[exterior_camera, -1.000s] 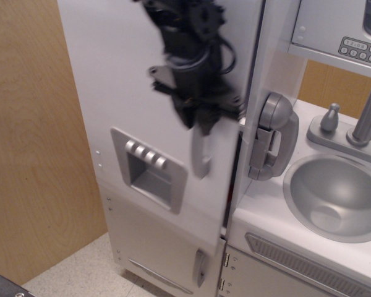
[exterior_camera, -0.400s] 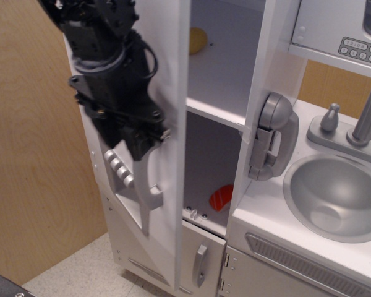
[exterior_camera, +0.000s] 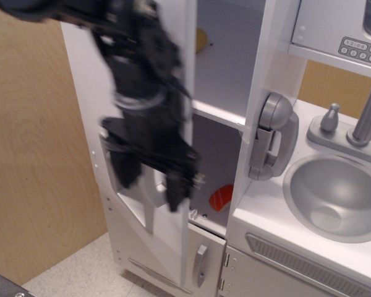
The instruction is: Open fridge
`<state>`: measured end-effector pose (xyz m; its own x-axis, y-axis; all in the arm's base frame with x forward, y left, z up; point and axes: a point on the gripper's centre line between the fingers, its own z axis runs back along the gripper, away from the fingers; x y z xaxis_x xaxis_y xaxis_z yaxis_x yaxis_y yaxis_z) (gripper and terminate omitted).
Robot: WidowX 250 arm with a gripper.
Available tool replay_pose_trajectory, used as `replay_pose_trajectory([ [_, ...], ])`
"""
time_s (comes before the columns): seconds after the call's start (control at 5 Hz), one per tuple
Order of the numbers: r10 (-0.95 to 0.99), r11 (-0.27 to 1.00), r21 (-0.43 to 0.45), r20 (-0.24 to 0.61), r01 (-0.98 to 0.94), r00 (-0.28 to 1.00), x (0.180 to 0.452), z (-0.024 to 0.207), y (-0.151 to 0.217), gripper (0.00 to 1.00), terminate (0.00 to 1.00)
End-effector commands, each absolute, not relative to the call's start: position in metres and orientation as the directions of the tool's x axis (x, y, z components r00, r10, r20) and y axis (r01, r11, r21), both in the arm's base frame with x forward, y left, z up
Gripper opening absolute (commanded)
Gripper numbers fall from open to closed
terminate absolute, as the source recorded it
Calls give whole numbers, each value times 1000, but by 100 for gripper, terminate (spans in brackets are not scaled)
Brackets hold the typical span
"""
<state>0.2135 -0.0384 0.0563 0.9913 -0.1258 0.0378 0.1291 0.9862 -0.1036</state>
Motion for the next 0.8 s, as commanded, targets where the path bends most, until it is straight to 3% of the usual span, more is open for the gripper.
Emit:
replay_pose_trajectory([
  [0.0, -173, 972, -141, 115, 189, 978, 232, 70, -86, 100, 0],
  [0.2, -157, 975, -133, 147, 176, 977, 255, 63, -112, 100, 0],
  [0.6, -77, 987, -121, 250, 110, 965, 308, 65, -120, 100, 0],
])
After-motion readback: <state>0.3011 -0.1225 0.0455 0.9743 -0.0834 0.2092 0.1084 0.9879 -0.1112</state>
